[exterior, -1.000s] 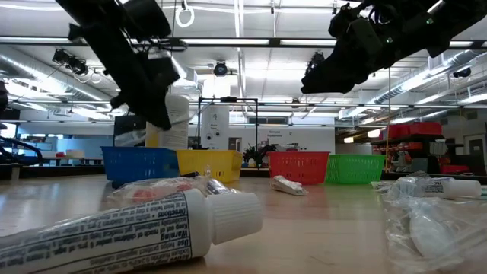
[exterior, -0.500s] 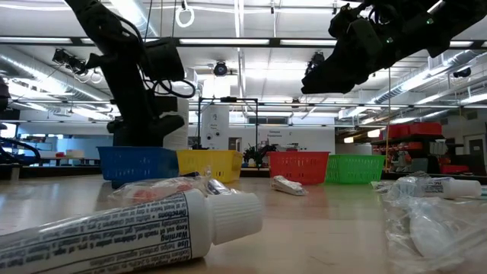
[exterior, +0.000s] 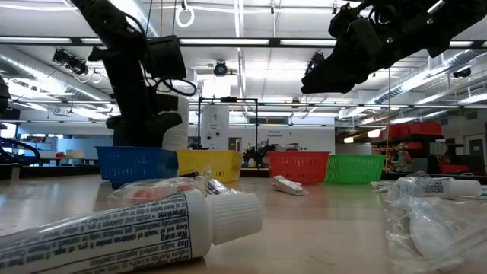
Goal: Pick & Place Travel size toiletries
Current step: Put the blue toothbrush into the blue bin, then put the white toothpaste into the yellow bin
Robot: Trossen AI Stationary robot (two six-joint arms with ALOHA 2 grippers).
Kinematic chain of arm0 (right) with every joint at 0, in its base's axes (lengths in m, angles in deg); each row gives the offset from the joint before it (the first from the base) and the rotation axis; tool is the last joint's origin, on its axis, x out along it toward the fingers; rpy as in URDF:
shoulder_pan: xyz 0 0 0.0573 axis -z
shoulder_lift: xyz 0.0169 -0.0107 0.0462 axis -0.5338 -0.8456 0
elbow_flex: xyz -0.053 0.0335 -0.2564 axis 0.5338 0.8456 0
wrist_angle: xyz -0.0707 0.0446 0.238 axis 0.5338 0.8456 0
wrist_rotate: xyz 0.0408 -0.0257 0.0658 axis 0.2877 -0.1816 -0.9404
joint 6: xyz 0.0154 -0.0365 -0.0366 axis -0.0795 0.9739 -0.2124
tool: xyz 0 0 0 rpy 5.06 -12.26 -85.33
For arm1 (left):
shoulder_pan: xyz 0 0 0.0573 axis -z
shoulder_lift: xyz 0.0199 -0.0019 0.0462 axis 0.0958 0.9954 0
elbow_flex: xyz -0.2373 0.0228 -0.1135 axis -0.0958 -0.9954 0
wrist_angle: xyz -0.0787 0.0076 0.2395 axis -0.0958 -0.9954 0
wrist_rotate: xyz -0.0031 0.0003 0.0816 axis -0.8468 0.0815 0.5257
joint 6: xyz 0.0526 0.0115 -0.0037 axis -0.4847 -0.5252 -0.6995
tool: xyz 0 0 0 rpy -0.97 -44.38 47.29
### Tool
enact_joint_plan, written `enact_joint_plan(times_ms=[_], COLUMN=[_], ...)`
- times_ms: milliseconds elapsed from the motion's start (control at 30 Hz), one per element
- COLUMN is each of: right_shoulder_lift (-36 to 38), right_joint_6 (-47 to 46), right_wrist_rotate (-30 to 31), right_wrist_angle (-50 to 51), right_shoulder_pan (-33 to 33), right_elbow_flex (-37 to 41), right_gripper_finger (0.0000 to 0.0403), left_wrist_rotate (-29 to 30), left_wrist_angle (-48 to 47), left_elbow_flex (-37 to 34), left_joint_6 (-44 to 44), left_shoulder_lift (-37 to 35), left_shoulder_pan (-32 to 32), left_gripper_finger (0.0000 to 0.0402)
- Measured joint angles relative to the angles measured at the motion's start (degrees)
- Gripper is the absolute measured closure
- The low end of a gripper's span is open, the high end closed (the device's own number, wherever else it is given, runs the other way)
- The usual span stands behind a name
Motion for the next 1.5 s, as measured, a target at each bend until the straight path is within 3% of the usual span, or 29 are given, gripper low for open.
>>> enact_joint_plan(times_ms=[300, 500, 900, 1100, 1300, 1500], right_shoulder_lift=[0.00, -0.02, -0.02, -0.02, -0.02, -0.02], right_joint_6=[-0.01, -0.01, -1.76, -1.77, -3.38, -3.05], right_wrist_rotate=[-0.09, -3.97, -4.62, -12.61, -14.95, -14.91], right_wrist_angle=[0.01, 0.10, 1.56, 1.49, 1.16, 1.12], right_shoulder_pan=[0.00, -0.05, -0.07, -0.10, -0.11, 0.00], right_elbow_flex=[0.00, 0.00, 0.00, 0.00, 0.00, 0.00], right_gripper_finger=[0.0168, 0.0168, 0.0168, 0.0168, 0.0168, 0.0168], left_wrist_rotate=[0.49, -3.31, -8.74, -7.61, -5.70, -5.69], left_wrist_angle=[-10.97, -13.36, -13.77, -13.10, -10.96, -9.50], left_elbow_flex=[8.00, 10.78, 11.21, 11.19, 11.19, 11.19], left_joint_6=[-0.66, -0.73, 5.09, 5.12, 5.84, 12.22], left_shoulder_lift=[-0.51, -2.36, -7.66, -7.37, -7.37, -7.37], left_shoulder_pan=[1.76, 5.30, 22.58, 31.14, 36.40, 39.79], left_gripper_finger=[0.0248, 0.0248, 0.0249, 0.0249, 0.0249, 0.0249])
